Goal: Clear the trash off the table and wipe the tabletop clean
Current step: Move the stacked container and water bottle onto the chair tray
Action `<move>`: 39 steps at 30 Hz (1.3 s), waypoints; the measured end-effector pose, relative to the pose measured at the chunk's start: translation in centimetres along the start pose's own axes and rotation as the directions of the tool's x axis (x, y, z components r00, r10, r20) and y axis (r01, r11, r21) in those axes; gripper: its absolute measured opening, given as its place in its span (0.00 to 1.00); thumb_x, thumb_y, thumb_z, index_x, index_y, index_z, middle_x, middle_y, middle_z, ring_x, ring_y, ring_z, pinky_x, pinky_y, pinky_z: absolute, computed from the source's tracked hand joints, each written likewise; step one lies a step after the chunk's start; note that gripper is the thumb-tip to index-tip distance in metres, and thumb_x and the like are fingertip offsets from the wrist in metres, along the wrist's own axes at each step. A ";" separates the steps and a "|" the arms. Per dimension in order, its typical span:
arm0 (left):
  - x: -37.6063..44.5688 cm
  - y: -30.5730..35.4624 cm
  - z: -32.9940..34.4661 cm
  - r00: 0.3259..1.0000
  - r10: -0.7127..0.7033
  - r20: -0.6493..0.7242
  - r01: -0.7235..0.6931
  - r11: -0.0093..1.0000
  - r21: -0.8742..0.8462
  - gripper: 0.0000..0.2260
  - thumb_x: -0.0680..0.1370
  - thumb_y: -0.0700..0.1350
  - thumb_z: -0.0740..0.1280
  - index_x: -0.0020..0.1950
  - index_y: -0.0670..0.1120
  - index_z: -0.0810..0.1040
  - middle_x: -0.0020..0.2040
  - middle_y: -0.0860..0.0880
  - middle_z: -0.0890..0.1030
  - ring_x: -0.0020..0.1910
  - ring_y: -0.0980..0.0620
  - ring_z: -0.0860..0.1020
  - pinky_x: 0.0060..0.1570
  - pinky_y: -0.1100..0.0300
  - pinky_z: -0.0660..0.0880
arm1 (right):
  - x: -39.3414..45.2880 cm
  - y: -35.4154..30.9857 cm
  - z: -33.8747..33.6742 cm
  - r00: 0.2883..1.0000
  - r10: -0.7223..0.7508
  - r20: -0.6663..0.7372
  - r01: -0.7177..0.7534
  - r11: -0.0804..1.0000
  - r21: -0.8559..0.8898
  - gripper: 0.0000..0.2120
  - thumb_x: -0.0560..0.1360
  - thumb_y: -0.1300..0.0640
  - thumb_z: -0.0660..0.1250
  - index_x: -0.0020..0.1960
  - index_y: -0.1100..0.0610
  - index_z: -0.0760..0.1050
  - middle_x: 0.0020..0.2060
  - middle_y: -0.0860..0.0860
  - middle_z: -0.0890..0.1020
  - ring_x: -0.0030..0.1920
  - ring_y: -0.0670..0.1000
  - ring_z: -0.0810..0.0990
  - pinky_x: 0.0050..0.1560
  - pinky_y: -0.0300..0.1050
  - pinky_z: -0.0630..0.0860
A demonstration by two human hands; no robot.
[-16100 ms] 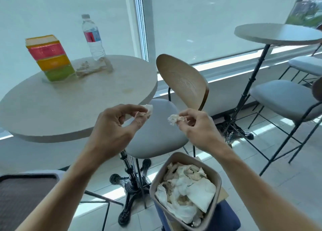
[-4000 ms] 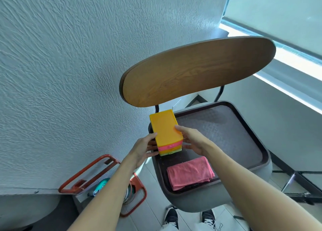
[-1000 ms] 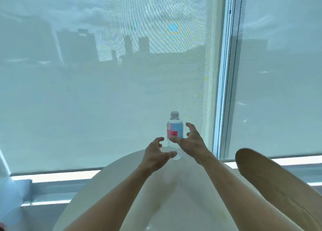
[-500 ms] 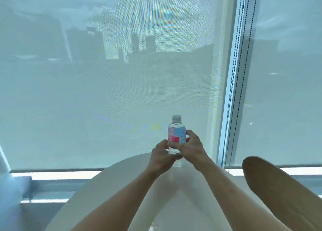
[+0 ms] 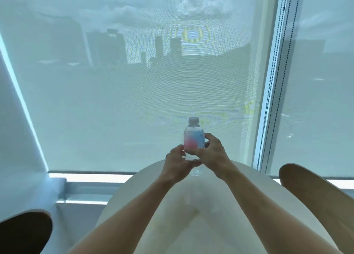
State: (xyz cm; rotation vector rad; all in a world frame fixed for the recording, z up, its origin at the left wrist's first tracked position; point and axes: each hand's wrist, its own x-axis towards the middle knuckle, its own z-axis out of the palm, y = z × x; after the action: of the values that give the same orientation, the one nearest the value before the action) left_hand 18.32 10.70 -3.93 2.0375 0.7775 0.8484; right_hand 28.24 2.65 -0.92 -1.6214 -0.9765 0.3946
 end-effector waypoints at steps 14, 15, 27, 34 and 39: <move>-15.1 -1.2 -15.3 0.982 -0.019 -0.187 0.037 0.995 0.092 0.20 0.69 0.52 0.77 0.59 0.52 0.80 0.48 0.55 0.83 0.47 0.57 0.80 0.44 0.64 0.75 | -12.8 -9.1 11.0 0.974 -0.081 0.212 0.060 0.993 0.101 0.25 0.66 0.54 0.79 0.60 0.53 0.76 0.44 0.50 0.82 0.43 0.46 0.83 0.44 0.41 0.80; -16.2 -1.4 -16.4 0.978 -0.025 -0.207 0.047 0.993 0.104 0.20 0.68 0.52 0.77 0.58 0.52 0.80 0.47 0.55 0.83 0.47 0.57 0.80 0.44 0.64 0.75 | -13.7 -9.7 11.9 0.969 -0.085 0.231 0.061 0.992 0.111 0.24 0.66 0.54 0.79 0.60 0.53 0.76 0.44 0.50 0.82 0.43 0.46 0.83 0.43 0.40 0.79; -30.8 -5.6 -27.6 0.906 -0.183 -0.381 0.250 0.959 0.134 0.21 0.67 0.55 0.77 0.57 0.50 0.79 0.38 0.56 0.77 0.35 0.60 0.75 0.39 0.65 0.72 | -25.1 -14.1 23.8 0.872 -0.099 0.478 0.028 0.988 0.155 0.23 0.66 0.57 0.80 0.59 0.53 0.76 0.43 0.50 0.83 0.43 0.47 0.83 0.39 0.39 0.76; -37.9 -9.3 -29.6 0.838 -0.331 -0.433 0.403 0.912 0.083 0.17 0.66 0.51 0.79 0.51 0.50 0.79 0.38 0.56 0.79 0.36 0.59 0.77 0.34 0.66 0.71 | -30.2 -12.0 29.6 0.803 -0.091 0.589 0.006 0.989 0.145 0.22 0.66 0.60 0.80 0.57 0.55 0.76 0.47 0.53 0.84 0.47 0.51 0.84 0.45 0.44 0.80; -41.2 -12.9 -29.1 0.790 -0.402 -0.463 0.483 0.873 0.066 0.20 0.65 0.51 0.80 0.53 0.50 0.79 0.42 0.55 0.81 0.37 0.60 0.77 0.36 0.66 0.71 | -32.6 -8.8 33.1 0.753 -0.059 0.655 -0.019 0.994 0.111 0.24 0.67 0.61 0.79 0.59 0.57 0.73 0.47 0.53 0.82 0.46 0.48 0.82 0.43 0.39 0.78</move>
State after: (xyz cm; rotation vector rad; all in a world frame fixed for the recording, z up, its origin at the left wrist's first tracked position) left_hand -31.50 -1.44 -13.14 1.7055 1.5720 0.9902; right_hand -17.91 -0.84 -10.49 -1.3762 -1.4651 1.0407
